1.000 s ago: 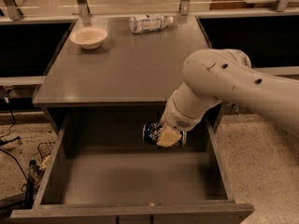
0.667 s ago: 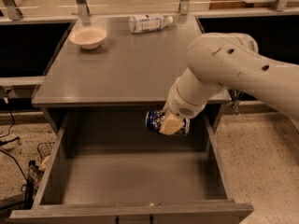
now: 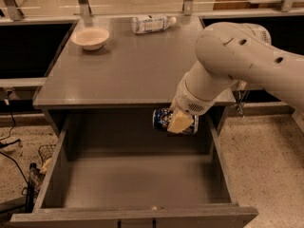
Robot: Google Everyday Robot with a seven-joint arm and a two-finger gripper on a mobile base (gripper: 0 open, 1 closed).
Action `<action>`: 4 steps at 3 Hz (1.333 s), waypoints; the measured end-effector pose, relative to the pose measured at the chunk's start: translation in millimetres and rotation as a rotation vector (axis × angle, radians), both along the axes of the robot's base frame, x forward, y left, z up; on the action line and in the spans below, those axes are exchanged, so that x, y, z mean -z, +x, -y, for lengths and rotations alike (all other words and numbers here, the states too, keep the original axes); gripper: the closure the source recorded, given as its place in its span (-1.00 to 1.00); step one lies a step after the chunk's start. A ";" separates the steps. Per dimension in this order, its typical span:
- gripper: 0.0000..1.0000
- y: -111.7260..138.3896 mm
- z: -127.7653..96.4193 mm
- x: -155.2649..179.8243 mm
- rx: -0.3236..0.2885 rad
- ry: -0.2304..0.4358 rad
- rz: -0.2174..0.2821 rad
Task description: Pick pepsi can from top drawer and place on counter
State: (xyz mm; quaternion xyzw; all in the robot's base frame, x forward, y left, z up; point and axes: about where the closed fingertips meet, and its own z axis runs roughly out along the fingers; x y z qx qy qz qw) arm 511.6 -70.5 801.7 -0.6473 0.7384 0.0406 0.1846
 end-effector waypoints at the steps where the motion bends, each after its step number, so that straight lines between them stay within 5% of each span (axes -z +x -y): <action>1: 1.00 -24.8 21.1 -4.9 -0.042 -0.006 0.000; 4: 1.00 6.7 15.5 -34.3 -0.037 -0.032 0.049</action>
Offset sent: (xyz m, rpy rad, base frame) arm -0.0417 -0.0392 0.0137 -0.0039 -0.0228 0.0466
